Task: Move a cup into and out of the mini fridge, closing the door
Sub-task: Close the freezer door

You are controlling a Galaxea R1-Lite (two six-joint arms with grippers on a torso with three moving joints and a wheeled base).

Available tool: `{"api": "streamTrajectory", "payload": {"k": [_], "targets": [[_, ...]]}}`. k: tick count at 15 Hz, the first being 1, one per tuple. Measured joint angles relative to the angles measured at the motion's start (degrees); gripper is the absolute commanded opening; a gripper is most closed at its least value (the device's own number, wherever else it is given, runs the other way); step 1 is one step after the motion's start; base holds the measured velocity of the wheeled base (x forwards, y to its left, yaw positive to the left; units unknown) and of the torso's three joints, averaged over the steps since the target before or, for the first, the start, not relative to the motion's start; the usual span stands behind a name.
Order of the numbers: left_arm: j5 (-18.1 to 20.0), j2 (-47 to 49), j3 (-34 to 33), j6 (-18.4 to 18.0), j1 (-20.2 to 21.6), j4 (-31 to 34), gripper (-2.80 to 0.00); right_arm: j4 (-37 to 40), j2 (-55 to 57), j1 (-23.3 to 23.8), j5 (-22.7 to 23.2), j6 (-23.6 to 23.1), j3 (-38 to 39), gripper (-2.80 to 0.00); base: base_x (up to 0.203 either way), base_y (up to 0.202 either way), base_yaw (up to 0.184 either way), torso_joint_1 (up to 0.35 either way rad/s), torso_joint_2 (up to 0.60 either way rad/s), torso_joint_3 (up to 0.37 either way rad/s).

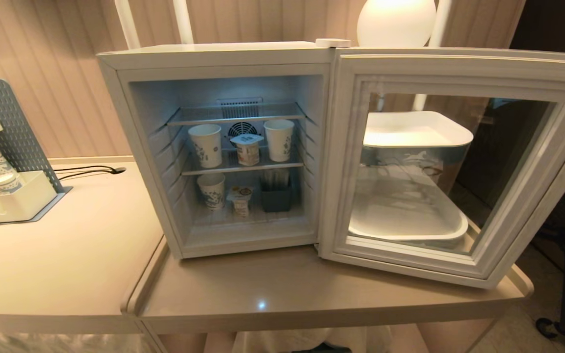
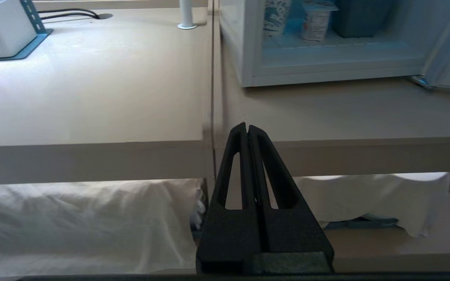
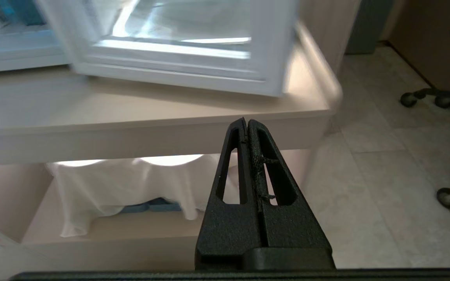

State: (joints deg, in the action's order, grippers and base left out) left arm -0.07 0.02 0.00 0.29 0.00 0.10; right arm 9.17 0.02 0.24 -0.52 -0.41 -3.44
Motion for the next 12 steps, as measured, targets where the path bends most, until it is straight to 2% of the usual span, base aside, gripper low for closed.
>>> {"api": "streamTrajectory", "payload": {"k": [4, 10, 12], "targets": [[0.0, 0.0, 0.0, 0.2, 0.0, 0.1, -2.80, 0.0, 0.0, 0.0, 0.0, 0.0, 0.0, -2.80, 0.000, -0.128, -0.001, -0.001, 0.00, 0.002], [0.0, 0.0, 0.0, 0.1, 0.0, 0.1, -2.80, -2.2, 0.0, 0.0, -0.1, 0.3, 0.3, -2.80, 0.000, 0.000, 0.000, 0.000, 0.00, 0.000], [0.0, 0.0, 0.0, 0.1, 0.0, 0.1, -2.80, -1.2, 0.0, 0.0, -0.1, 0.7, -3.3, -2.80, 0.000, 0.000, 0.000, 0.000, 0.00, 0.000]]}}
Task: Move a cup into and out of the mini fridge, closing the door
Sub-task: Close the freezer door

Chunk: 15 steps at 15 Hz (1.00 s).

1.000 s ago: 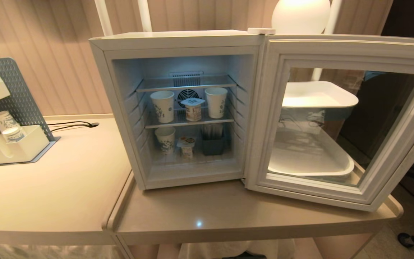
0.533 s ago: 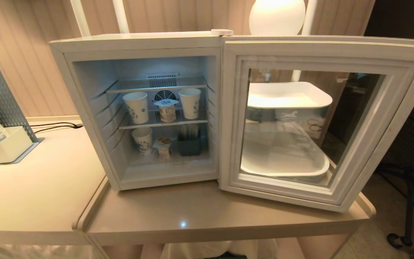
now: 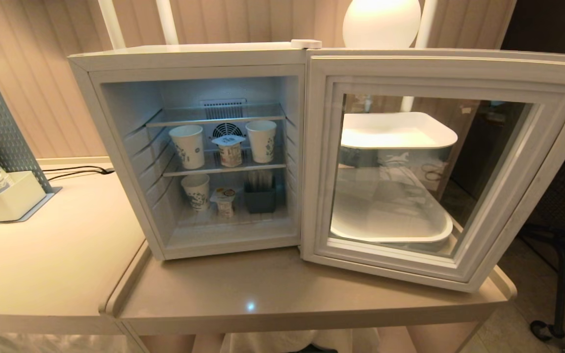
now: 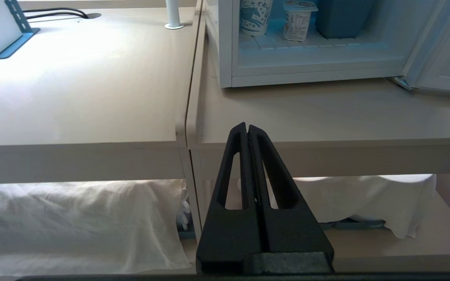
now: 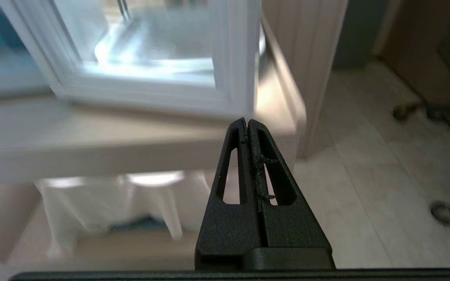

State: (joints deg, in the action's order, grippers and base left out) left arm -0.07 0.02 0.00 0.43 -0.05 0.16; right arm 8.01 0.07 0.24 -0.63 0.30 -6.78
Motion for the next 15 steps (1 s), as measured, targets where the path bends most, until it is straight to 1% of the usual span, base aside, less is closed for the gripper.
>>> {"api": "streamTrajectory", "payload": {"k": [1, 3, 4, 5, 8, 10, 11, 13, 14, 15], "targets": [[0.0, 0.0, 0.0, 0.0, 0.0, 0.0, -2.80, 2.1, 0.3, 0.0, 0.1, 0.0, -4.8, -2.80, 0.000, 0.000, 0.000, 0.000, 0.00, 0.000], [0.0, 0.0, 0.0, 0.0, 0.0, 0.0, -2.80, 6.3, 2.8, 0.0, -0.8, 0.0, -17.5, -2.80, 0.000, 0.000, 0.000, 0.000, 0.00, 0.000], [0.0, 0.0, 0.0, 0.0, 0.0, 0.0, -2.80, 6.2, 6.0, 0.0, -2.7, 0.9, -22.9, -2.80, 0.000, 0.000, 0.000, 0.000, 0.00, 0.000], [0.0, 0.0, 0.0, 0.0, 0.0, 0.0, -2.80, 4.8, 10.6, 0.0, -5.4, 2.3, -26.5, -2.80, 0.000, 0.000, 0.000, 0.000, 0.00, 0.000], [0.0, 0.0, 0.0, 0.0, 0.0, 0.0, -2.80, -2.2, 30.4, 0.8, -14.5, 7.3, -29.6, -2.80, 0.000, 0.000, 0.000, 0.000, 0.00, 0.000], [0.0, 0.0, 0.0, 0.0, 0.0, 0.0, -2.80, -7.9, 43.9, 3.2, -18.1, 9.9, -30.3, -2.80, 0.000, 0.000, 0.000, 0.000, 0.00, 0.000], [0.0, 0.0, 0.0, 0.0, 0.0, 0.0, -2.80, -11.5, 51.2, 5.4, -18.9, 10.9, -30.7, -2.80, 0.000, 0.000, 0.000, 0.000, 0.00, 0.000], [0.0, 0.0, 0.0, 0.0, 0.0, 0.0, -2.80, -19.8, 65.7, 10.8, -18.2, 12.2, -32.0, -2.80, 0.000, 0.000, 0.000, 0.000, 0.00, 0.000], [0.0, 0.0, 0.0, 0.0, 0.0, 0.0, -2.80, -24.6, 72.9, 14.0, -16.6, 12.7, -33.0, -2.80, 0.000, 0.000, 0.000, 0.000, 0.00, 0.000], [0.0, 0.0, 0.0, -0.1, 0.0, 0.0, -2.80, -28.9, 78.9, 17.3, -14.0, 13.2, -34.0, -2.80, 0.000, 0.000, 0.000, 0.000, 0.00, 0.000]]}}
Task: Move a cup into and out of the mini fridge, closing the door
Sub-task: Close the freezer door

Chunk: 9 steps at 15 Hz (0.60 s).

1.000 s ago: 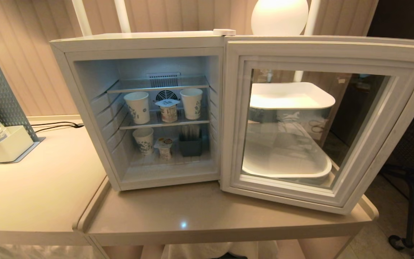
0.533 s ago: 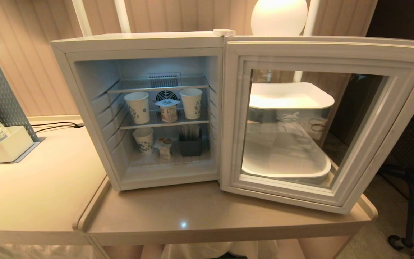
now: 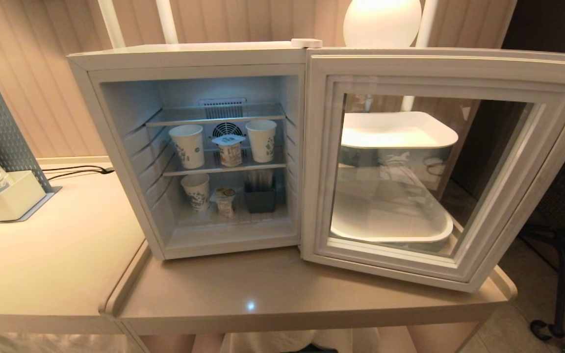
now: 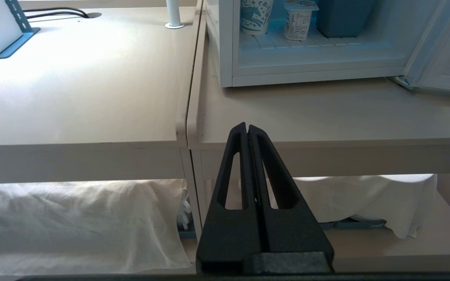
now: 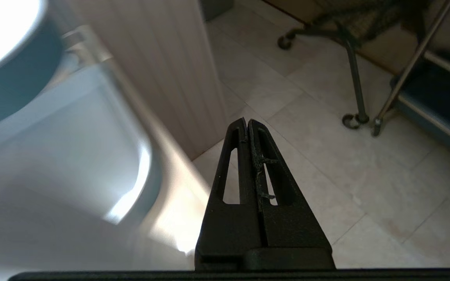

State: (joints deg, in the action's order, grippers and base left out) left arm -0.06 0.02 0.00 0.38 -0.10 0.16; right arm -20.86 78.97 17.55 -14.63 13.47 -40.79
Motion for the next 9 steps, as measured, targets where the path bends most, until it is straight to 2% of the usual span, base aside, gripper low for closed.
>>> {"api": "streamTrajectory", "payload": {"k": [1, 3, 7, 8, 9], "targets": [[0.0, 0.0, 0.0, 0.0, 0.0, 0.0, -2.80, -4.1, 5.5, 3.4, 5.0, 0.4, -1.0, -2.80, 0.000, 0.000, 0.000, 0.000, 0.00, 0.000], [0.0, 0.0, 0.0, 0.0, 0.0, 0.0, -2.80, -8.5, 11.9, 8.9, 20.0, 0.6, -2.3, -2.80, 0.000, 0.000, 0.000, 0.000, 0.00, 0.000], [0.0, 0.0, 0.0, 0.0, 0.0, 0.0, -2.80, -7.6, 19.6, 18.1, 61.8, 0.5, -7.1, -2.80, 0.000, 0.000, 0.000, 0.000, 0.00, 0.000], [0.0, 0.0, 0.0, 0.0, 0.0, 0.0, -2.80, -6.5, 21.9, 18.8, 70.4, 0.5, -8.9, -2.80, 0.000, 0.000, 0.000, 0.000, 0.00, 0.000], [0.0, 0.0, 0.0, 0.0, 0.0, 0.0, -2.80, -5.9, 24.1, 19.0, 77.0, 0.5, -10.5, -2.80, 0.000, 0.000, 0.000, 0.000, 0.00, 0.000]]}}
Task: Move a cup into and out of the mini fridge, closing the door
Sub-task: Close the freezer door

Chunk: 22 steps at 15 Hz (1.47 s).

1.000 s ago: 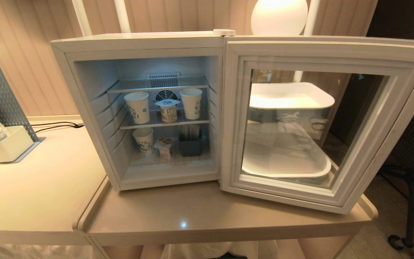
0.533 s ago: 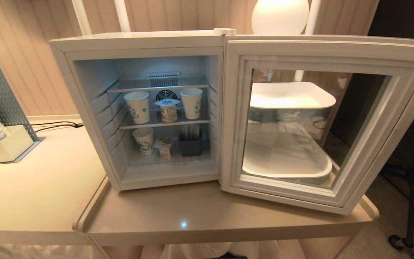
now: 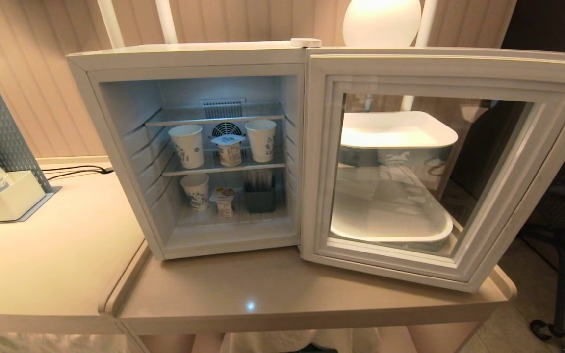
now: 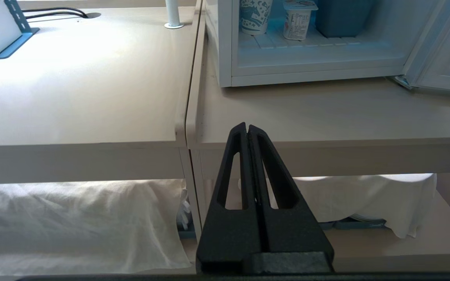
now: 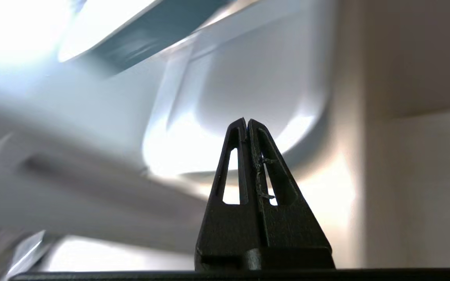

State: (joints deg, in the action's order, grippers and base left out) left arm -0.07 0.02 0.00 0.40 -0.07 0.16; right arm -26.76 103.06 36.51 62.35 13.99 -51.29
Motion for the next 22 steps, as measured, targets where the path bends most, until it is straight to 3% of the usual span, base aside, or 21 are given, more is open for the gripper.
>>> {"api": "streamTrajectory", "payload": {"k": [1, 3, 7, 12, 16, 22], "targets": [[0.0, 0.0, 0.0, 0.0, 0.0, 0.0, -2.80, 0.4, 2.5, -0.4, 5.3, 0.2, -1.8, -2.80, 0.000, 0.000, 0.000, 0.000, 0.00, 0.000], [0.0, 0.0, 0.0, 0.0, 0.0, 0.0, -2.80, 1.4, 7.3, -2.0, 9.0, 0.5, -6.0, -2.80, 0.000, 0.000, 0.000, 0.000, 0.00, 0.000], [0.0, 0.0, 0.0, 0.0, 0.0, 0.0, -2.80, 2.4, 13.1, -7.7, 8.0, 0.5, -10.0, -2.80, 0.000, 0.000, 0.000, 0.000, 0.00, 0.000], [0.0, 0.0, 0.0, 0.0, 0.0, 0.0, -2.80, 1.9, 12.8, -14.2, 4.3, 0.3, -7.7, -2.80, 0.000, 0.000, 0.000, 0.000, 0.00, 0.000], [0.0, 0.0, 0.0, 0.0, 0.0, 0.0, -2.80, 2.2, 6.0, -15.7, 3.5, -0.1, -0.7, -2.80, 0.000, 0.000, 0.000, 0.000, 0.00, 0.000], [0.0, 0.0, 0.0, 0.0, 0.0, 0.0, -2.80, 8.3, -16.2, -16.4, 2.7, 0.1, 10.9, -2.80, 0.000, 0.000, 0.000, 0.000, 0.00, 0.000]]}}
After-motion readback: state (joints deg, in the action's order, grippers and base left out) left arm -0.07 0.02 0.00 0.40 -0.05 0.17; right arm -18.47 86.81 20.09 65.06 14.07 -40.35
